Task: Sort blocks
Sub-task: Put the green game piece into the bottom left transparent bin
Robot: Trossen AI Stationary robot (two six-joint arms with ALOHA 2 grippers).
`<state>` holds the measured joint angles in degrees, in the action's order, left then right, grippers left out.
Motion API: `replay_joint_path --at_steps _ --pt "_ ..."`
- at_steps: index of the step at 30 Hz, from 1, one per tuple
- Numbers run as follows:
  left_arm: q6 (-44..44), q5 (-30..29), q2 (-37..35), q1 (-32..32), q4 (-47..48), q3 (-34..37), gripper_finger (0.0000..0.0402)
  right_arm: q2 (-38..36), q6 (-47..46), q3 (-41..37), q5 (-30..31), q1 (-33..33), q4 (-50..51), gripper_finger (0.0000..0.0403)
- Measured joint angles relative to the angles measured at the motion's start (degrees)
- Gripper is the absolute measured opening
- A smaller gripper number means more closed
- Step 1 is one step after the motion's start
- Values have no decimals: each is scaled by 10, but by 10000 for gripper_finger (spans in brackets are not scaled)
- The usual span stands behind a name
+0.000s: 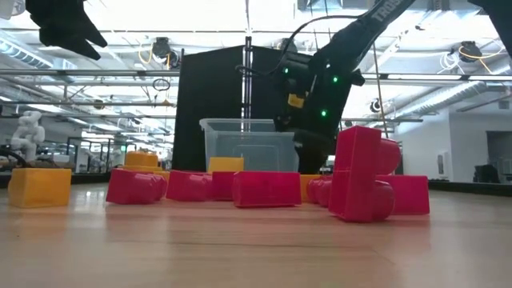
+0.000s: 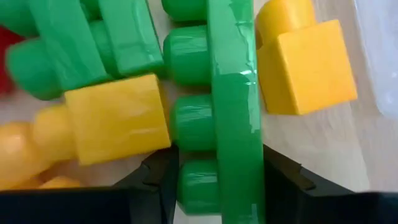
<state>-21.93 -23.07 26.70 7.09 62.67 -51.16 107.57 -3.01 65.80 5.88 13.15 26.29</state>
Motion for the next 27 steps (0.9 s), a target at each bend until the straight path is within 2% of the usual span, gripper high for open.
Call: replay_joint_path --at_steps 9,21,27 --pt "-1 0 0 0 0 0 287 -58 -22 0 0 -1 5 150" --pt "-2 0 0 0 0 0 287 -173 -62 2 3 -4 -3 150" --pt "-2 0 0 0 0 0 287 -222 -71 2 30 -18 -23 150"
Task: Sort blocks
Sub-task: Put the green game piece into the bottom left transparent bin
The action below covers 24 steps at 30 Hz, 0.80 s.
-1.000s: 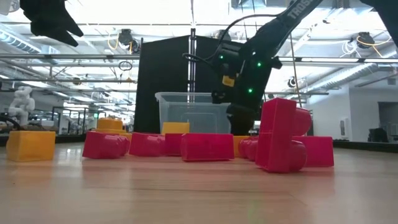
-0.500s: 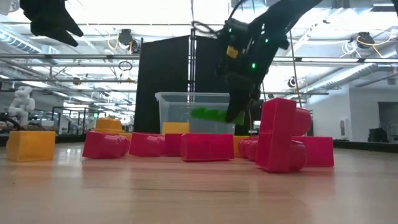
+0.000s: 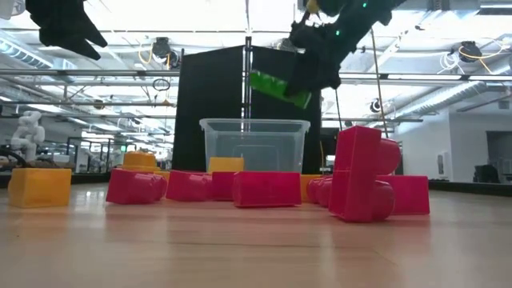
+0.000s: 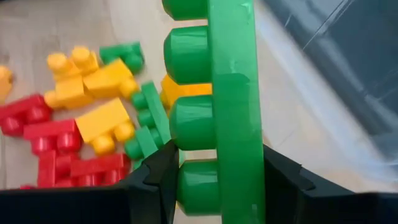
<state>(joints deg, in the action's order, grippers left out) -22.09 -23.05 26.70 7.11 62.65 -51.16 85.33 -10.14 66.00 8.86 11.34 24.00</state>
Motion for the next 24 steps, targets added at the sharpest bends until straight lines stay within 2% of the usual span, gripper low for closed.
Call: replay_joint_path --at_steps 9,24 --pt "0 0 0 0 0 0 287 -40 -12 0 19 -21 -40 150" --pt "0 0 0 0 0 0 287 -43 7 0 16 -68 -246 150"
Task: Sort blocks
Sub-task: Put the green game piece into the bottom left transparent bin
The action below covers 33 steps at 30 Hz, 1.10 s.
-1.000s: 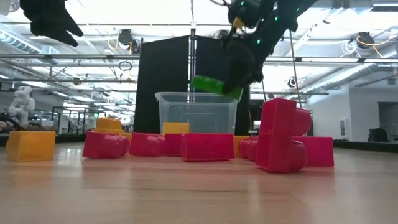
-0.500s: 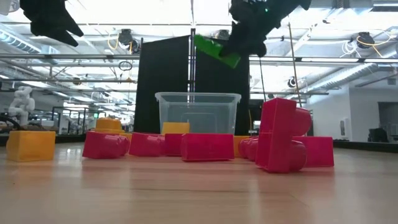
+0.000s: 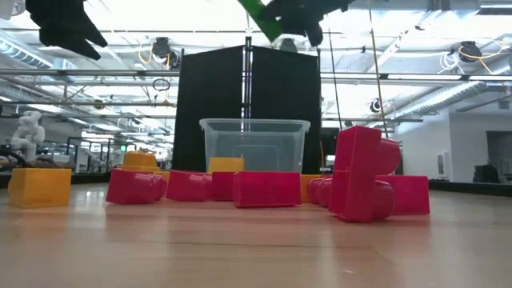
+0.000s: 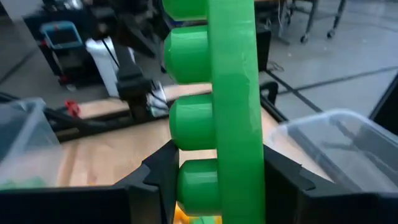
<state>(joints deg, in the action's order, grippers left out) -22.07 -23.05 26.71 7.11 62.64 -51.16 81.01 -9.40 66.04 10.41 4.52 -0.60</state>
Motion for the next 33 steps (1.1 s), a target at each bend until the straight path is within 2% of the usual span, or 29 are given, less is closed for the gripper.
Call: replay_joint_path --at_steps 5,20,29,33 --pt "0 0 0 0 0 0 287 0 25 0 -5 -23 -52 150" --pt "0 0 0 0 0 0 287 17 58 0 -107 -76 -168 150" --pt "1 0 0 0 0 0 287 71 40 0 -108 -103 -255 150" --pt "1 0 0 0 -1 0 287 102 34 25 -109 -108 -245 150"
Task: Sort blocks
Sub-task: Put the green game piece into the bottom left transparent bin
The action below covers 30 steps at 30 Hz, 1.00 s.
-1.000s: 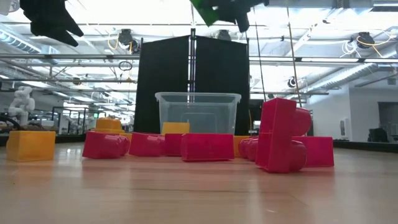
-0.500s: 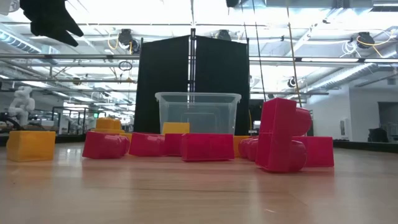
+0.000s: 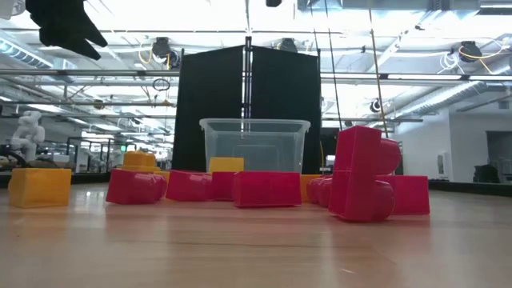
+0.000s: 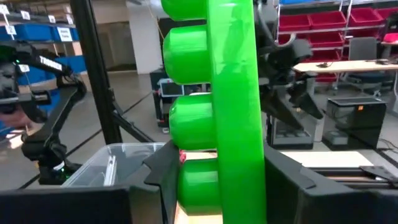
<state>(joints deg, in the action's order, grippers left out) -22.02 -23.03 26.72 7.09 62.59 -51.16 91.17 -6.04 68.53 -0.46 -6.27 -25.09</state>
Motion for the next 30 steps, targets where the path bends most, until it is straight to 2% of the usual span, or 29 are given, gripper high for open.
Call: replay_joint_path --at_steps 16,30 --pt "3 0 0 0 1 0 287 179 40 279 -111 -2 113 150" --pt "4 0 0 0 10 0 287 311 24 424 -165 -21 151 150"
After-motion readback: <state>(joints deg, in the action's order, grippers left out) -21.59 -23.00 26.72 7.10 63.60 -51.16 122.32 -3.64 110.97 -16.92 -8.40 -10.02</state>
